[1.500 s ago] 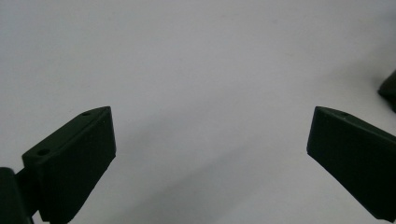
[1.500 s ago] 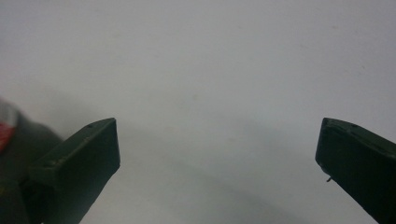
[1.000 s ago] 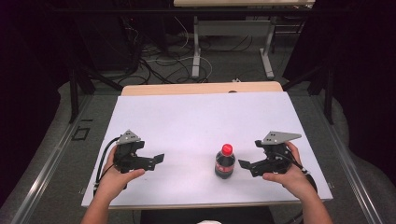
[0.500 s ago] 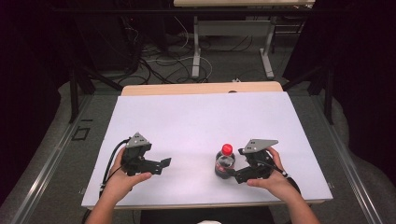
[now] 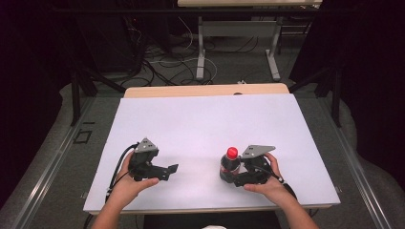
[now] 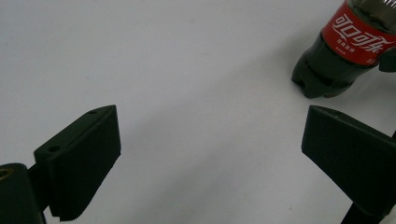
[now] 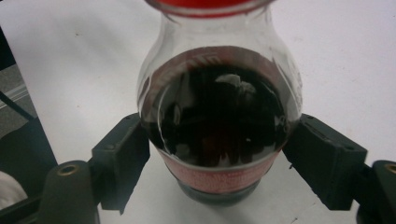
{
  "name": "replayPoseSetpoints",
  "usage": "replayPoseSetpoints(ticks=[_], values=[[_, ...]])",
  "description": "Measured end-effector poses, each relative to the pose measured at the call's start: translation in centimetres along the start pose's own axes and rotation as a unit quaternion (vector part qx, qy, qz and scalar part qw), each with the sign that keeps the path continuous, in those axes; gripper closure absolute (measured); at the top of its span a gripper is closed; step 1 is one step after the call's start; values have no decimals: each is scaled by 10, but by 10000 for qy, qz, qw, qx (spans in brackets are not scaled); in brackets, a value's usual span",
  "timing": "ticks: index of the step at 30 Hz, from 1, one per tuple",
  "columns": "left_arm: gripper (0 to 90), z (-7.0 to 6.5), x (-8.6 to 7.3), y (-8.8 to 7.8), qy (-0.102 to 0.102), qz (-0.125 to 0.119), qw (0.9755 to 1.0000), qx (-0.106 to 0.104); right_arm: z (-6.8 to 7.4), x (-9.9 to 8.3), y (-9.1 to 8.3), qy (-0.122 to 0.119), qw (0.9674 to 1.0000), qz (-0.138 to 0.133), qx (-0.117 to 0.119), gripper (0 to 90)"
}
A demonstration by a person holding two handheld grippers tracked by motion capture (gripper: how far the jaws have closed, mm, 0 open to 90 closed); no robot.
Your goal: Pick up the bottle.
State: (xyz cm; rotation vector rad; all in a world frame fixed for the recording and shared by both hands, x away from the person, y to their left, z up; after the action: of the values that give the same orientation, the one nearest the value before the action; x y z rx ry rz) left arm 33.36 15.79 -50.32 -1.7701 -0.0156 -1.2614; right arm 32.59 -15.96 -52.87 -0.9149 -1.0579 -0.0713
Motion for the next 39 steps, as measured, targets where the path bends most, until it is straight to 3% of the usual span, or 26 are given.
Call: replayPoseSetpoints(ticks=[2, 16, 28, 39], values=[[49, 0, 0, 0, 16, 13, 10000, -1, 1, 0, 0, -23, 10000, 74, -31, 256], [54, 0, -1, 2, -12, 3, 10000, -5, 3, 1, 3, -283, 9994, -159, -137, 282], [56, 1, -1, 1, -60, 28, 10000, -9, 3, 3, 11, -223, 9995, -229, 74, 275], [61, 1, -2, 3, -37, 4, 10000, -14, 5, 4, 11, -300, 9993, -241, -35, 295]])
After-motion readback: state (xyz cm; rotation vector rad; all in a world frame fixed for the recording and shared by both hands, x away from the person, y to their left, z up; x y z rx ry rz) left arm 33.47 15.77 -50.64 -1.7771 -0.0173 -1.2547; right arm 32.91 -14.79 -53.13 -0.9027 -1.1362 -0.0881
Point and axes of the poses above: each handheld gripper's, and its own axes: y roughly forward along the jaws, x roughly out of its top, z roughly to its left, the point moved 3 cm from there along y, roughly forward along the jaws, and after that the axes turned 6 degrees about y, right-handed, at the moved point
